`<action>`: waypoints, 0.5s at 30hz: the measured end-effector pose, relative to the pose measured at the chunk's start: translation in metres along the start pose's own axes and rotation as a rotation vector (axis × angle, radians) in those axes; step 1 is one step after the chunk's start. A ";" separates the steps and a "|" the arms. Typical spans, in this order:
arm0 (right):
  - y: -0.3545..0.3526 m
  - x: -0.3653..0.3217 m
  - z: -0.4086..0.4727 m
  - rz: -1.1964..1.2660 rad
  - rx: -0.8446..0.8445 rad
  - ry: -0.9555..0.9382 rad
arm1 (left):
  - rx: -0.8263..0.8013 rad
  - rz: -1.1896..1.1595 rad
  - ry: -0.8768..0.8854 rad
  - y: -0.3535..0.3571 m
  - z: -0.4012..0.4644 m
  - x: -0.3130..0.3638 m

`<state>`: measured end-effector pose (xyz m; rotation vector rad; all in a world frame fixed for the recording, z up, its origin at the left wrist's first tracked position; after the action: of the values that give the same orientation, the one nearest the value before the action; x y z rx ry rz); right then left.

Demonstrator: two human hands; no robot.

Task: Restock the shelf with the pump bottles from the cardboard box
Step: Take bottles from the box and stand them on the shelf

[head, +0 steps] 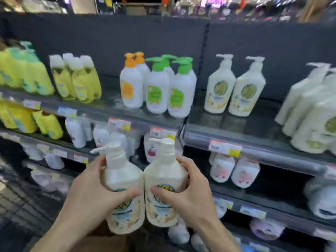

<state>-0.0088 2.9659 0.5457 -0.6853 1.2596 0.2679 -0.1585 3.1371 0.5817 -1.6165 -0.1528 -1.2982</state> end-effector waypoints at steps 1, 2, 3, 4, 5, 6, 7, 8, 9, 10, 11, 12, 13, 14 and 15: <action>-0.032 -0.014 0.002 0.003 0.026 -0.022 | 0.006 -0.027 0.034 0.005 0.000 0.031; -0.061 -0.027 0.002 -0.003 0.047 -0.041 | 0.006 -0.057 0.063 0.011 -0.001 0.057; -0.090 -0.038 0.001 -0.016 0.069 -0.056 | 0.000 -0.080 0.093 0.018 -0.003 0.083; -0.117 -0.049 0.000 -0.029 0.092 -0.071 | -0.012 -0.096 0.130 0.026 -0.005 0.108; -0.142 -0.058 -0.003 -0.033 0.116 -0.088 | -0.021 -0.103 0.165 0.035 -0.007 0.131; -0.165 -0.065 -0.005 -0.029 0.142 -0.105 | -0.023 -0.107 0.201 0.042 -0.010 0.153; -0.185 -0.070 -0.007 -0.027 0.167 -0.121 | -0.027 -0.110 0.234 0.050 -0.012 0.172; -0.202 -0.073 -0.010 -0.029 0.192 -0.134 | -0.037 -0.116 0.258 0.057 -0.015 0.189; -0.218 -0.075 -0.012 -0.028 0.218 -0.143 | -0.047 -0.121 0.278 0.065 -0.017 0.206; -0.232 -0.076 -0.015 -0.023 0.243 -0.150 | -0.054 -0.126 0.304 0.072 -0.018 0.220; -0.244 -0.074 -0.016 -0.013 0.264 -0.152 | -0.060 -0.127 0.330 0.078 -0.018 0.233; -0.254 -0.071 -0.016 -0.001 0.280 -0.148 | -0.071 -0.125 0.352 0.085 -0.016 0.243; -0.262 -0.069 -0.016 0.010 0.294 -0.144 | -0.082 -0.125 0.373 0.091 -0.014 0.253; -0.269 -0.066 -0.015 0.017 0.309 -0.142 | -0.095 -0.121 0.395 0.097 -0.011 0.261; -0.275 -0.064 -0.012 0.018 0.323 -0.141 | -0.106 -0.119 0.416 0.102 -0.007 0.268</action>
<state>0.1114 2.7570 0.6932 -0.3716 1.1414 0.1210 0.0118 2.9596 0.7293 -1.4050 0.0780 -1.7304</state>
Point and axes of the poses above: each hand's wrist, its own z-axis towards the middle knuckle, its own y-axis out of the palm, x = y × z, the point moved 8 cm from there along z, towards the middle knuckle, and after that the axes turned 2 degrees about z, right-handed, at the moved point
